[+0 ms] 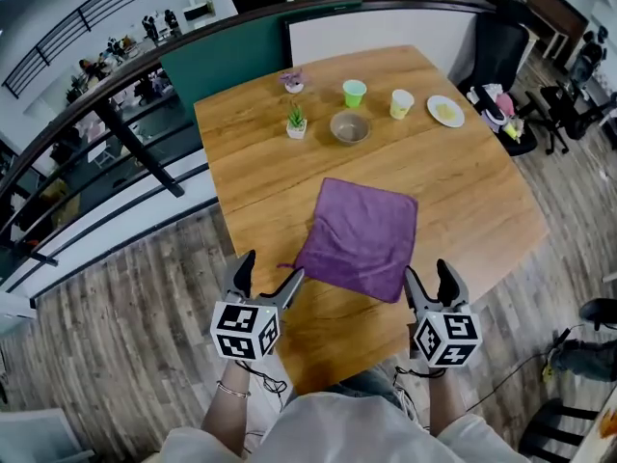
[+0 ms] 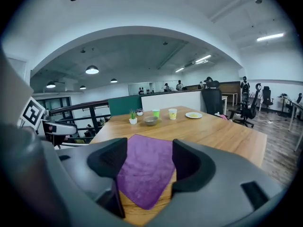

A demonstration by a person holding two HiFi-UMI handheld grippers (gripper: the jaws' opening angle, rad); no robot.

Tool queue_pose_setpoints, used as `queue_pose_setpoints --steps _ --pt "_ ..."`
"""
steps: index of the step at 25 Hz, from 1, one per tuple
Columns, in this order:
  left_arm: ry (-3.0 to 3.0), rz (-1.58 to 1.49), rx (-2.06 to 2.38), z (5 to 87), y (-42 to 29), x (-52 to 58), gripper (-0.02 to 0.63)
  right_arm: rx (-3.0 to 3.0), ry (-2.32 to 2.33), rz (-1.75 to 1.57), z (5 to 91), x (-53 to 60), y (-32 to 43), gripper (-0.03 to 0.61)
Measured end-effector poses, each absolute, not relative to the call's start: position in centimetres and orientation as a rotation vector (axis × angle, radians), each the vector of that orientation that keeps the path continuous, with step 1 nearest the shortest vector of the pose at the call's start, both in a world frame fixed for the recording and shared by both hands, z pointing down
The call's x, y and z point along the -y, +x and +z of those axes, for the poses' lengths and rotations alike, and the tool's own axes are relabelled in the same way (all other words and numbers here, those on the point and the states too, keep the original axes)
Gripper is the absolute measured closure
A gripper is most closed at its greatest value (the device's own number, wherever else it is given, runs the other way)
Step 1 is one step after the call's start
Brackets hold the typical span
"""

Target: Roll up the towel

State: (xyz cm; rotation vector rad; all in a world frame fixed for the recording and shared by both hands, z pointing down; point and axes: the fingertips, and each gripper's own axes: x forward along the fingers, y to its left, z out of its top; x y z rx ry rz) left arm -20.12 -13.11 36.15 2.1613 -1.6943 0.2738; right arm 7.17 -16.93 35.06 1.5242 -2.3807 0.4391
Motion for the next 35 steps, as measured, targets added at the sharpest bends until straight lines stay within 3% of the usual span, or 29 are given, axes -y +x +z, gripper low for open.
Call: queue_pose_setpoints --steps 9,15,20,22,30,35 --pt "2.429 0.927 1.125 42.9 -14.6 13.1 0.206 2.356 1.301 0.506 39.5 17.3 7.3 0.348" --pt "2.458 1.299 0.671 47.3 -14.6 11.0 0.243 2.330 1.083 0.534 42.6 15.9 6.4 0.372" --pt "2.497 1.591 0.409 49.0 -16.2 11.3 0.290 2.292 0.882 0.500 44.9 14.5 5.8 0.394" --pt "2.521 1.699 0.300 49.3 -16.6 11.5 0.337 2.271 0.788 0.477 45.8 13.7 5.6 0.401" --pt "2.571 1.892 0.089 51.2 -17.1 13.1 0.355 2.151 0.521 0.331 49.0 11.2 5.1 0.437" --pt "2.638 1.866 0.029 51.5 -16.0 13.0 0.403 2.063 0.418 0.261 50.9 10.7 5.6 0.460"
